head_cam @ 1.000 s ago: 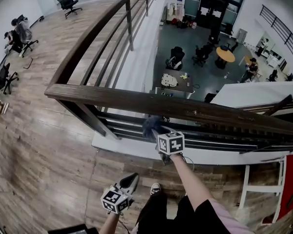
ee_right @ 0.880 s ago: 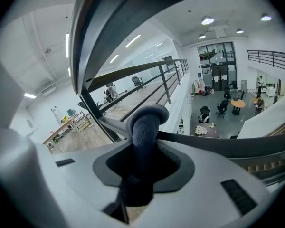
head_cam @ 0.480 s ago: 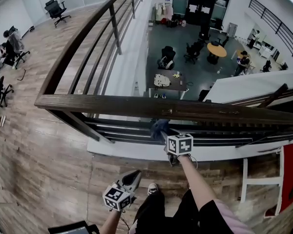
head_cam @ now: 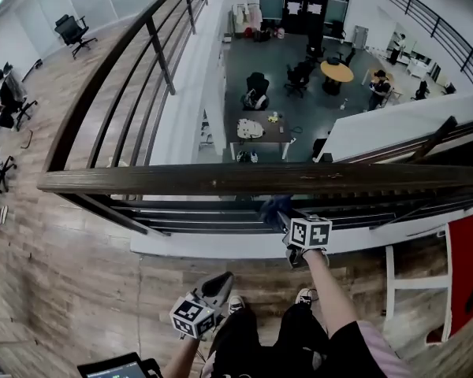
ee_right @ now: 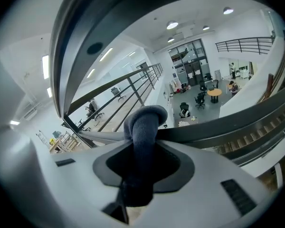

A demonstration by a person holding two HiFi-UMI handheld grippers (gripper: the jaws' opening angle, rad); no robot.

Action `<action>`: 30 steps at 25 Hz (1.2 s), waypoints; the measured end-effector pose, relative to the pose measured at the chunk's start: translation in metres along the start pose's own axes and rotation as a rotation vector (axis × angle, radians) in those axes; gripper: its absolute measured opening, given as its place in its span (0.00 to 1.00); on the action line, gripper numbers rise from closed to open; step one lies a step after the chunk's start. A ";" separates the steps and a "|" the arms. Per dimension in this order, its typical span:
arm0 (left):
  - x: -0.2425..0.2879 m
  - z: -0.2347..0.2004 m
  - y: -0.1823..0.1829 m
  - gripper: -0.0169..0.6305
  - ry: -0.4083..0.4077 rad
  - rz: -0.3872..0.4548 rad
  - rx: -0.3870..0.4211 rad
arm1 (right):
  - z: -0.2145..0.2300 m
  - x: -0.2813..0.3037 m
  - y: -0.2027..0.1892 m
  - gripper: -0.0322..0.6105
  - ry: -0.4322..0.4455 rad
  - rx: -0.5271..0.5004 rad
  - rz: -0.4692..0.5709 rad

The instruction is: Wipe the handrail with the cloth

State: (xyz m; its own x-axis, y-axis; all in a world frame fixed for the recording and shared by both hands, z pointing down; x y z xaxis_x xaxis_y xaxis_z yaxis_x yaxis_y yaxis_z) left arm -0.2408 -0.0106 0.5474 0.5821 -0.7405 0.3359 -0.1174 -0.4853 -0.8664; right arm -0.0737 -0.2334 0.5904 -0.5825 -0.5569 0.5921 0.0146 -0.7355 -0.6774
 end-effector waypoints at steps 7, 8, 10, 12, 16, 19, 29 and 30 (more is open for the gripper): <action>0.069 0.053 0.012 0.03 -0.037 0.000 0.019 | 0.099 -0.055 0.012 0.21 -0.055 0.036 0.020; 0.078 0.061 0.013 0.03 -0.042 0.002 0.023 | 0.113 -0.064 0.013 0.21 -0.063 0.035 0.023; 0.097 0.077 0.014 0.03 -0.046 0.006 0.031 | 0.141 -0.080 0.015 0.21 -0.073 0.040 0.030; 0.116 0.092 0.014 0.03 -0.050 0.018 0.030 | 0.169 -0.095 0.016 0.21 -0.085 0.047 0.038; 0.152 0.127 0.015 0.03 -0.069 0.027 0.024 | 0.225 -0.127 0.024 0.21 -0.107 0.062 0.054; 0.182 0.156 0.011 0.03 -0.072 0.015 0.038 | 0.274 -0.157 0.031 0.21 -0.141 0.059 0.064; 0.270 0.246 0.005 0.03 -0.155 -0.055 0.053 | 0.439 -0.258 0.040 0.21 -0.293 0.114 0.102; 0.278 0.253 0.004 0.03 -0.162 -0.061 0.055 | 0.454 -0.268 0.040 0.21 -0.311 0.115 0.101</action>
State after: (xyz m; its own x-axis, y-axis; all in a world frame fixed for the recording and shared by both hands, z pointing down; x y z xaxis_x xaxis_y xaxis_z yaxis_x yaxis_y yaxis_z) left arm 0.1236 -0.1009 0.5438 0.7095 -0.6237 0.3280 -0.0364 -0.4973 -0.8668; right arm 0.4519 -0.2889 0.6030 -0.2984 -0.7072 0.6410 0.1614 -0.6993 -0.6964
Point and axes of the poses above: the fingertips, and each gripper's own axes: x forward along the fingers, z to its right, y out of its top, the point moved 4 cm from there along -x, backward along the fingers, and after that the axes turned 1 degree about x, right-handed, at the moved point
